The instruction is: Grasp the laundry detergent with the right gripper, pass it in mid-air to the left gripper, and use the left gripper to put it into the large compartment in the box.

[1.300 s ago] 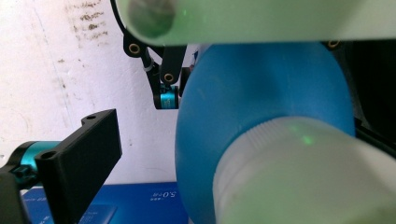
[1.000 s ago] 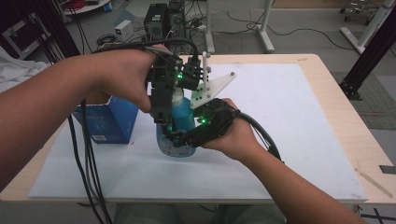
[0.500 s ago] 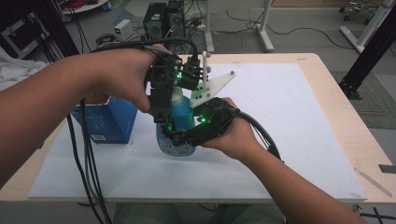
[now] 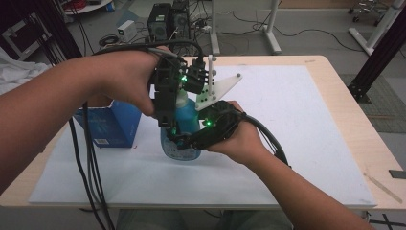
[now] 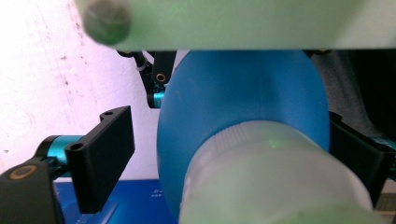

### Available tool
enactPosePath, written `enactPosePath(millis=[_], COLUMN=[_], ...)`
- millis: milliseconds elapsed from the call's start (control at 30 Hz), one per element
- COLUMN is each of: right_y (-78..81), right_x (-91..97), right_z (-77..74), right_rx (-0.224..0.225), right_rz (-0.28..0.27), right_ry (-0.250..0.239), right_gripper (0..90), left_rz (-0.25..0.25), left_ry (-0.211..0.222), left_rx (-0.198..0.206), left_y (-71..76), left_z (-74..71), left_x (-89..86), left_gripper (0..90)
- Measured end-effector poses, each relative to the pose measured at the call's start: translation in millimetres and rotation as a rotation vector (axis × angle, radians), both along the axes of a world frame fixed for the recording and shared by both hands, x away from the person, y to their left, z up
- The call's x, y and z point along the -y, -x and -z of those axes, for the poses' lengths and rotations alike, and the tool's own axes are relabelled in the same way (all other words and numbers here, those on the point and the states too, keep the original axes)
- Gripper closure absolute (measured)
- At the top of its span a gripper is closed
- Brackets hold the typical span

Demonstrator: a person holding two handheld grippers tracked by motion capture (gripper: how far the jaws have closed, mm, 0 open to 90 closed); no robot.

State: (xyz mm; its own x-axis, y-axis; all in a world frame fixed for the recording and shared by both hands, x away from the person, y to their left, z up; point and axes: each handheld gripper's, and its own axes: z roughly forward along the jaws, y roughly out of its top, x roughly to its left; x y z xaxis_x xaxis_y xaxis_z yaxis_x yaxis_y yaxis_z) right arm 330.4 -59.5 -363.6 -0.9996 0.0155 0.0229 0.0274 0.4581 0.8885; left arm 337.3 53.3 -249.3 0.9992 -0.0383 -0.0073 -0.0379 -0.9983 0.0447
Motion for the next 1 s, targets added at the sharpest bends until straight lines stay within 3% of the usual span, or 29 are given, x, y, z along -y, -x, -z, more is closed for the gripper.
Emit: enactPosePath(millis=[1000], right_y=[0.5], right_x=[-1.5], right_z=[0.2], right_rx=[-0.005], right_rz=[0.002], right_ry=[-0.004], right_gripper=[47.5], left_rz=[0.009], left_ry=[-0.007], left_rx=[0.003], left_y=[1.8], left_z=[-1.4], left_x=[2.2], left_gripper=[23.5])
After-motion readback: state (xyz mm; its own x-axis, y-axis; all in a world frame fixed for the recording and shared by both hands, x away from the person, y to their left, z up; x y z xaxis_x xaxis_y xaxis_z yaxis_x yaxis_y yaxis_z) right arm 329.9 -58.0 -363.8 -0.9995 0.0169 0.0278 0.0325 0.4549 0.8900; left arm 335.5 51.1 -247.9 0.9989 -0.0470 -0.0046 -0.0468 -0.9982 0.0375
